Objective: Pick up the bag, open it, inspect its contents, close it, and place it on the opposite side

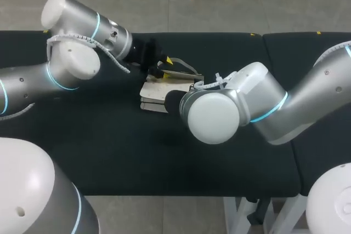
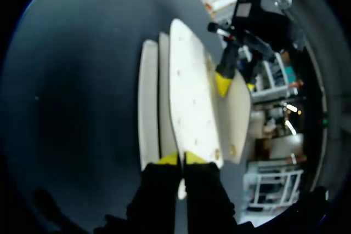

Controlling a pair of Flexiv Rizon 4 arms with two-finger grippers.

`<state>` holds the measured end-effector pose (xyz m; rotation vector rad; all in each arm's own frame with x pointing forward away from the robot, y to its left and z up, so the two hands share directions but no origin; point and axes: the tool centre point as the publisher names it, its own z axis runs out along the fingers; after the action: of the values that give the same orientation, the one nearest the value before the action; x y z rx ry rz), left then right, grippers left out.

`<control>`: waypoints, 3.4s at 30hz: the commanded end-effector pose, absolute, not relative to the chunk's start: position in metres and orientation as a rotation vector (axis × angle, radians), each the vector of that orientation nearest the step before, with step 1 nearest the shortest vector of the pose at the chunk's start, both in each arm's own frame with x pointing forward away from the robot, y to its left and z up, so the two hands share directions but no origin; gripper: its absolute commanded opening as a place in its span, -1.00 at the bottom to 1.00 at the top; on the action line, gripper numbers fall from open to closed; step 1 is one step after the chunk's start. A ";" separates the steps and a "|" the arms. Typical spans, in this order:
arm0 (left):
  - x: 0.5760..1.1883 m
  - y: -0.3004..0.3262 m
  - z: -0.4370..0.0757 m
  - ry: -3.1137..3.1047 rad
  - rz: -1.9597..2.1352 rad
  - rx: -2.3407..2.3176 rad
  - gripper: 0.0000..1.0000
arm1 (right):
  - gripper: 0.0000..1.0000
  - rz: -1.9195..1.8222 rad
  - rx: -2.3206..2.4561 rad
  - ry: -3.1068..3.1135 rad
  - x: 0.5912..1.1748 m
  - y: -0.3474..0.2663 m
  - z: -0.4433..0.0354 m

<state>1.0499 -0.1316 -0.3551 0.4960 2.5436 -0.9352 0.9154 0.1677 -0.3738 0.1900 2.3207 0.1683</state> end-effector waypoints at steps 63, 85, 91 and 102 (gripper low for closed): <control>1.034 -0.120 -0.313 2.774 -1.106 0.387 -1.00 | -1.00 0.115 0.332 2.417 0.912 0.156 -0.274; 1.018 -0.106 -0.267 2.866 -1.043 0.267 -1.00 | -1.00 0.223 0.161 2.522 0.980 0.177 -0.268; 1.017 -0.106 -0.265 2.878 -1.066 0.273 -1.00 | -1.00 0.205 0.128 2.546 0.984 0.182 -0.279; 1.016 -0.108 -0.263 2.889 -1.087 0.301 -1.00 | -1.00 0.176 0.075 2.583 0.995 0.178 -0.304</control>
<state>1.0132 -0.1065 -0.2636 0.2960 2.8842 -1.0848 0.9882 0.1746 -0.2994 0.0804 2.5744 0.1781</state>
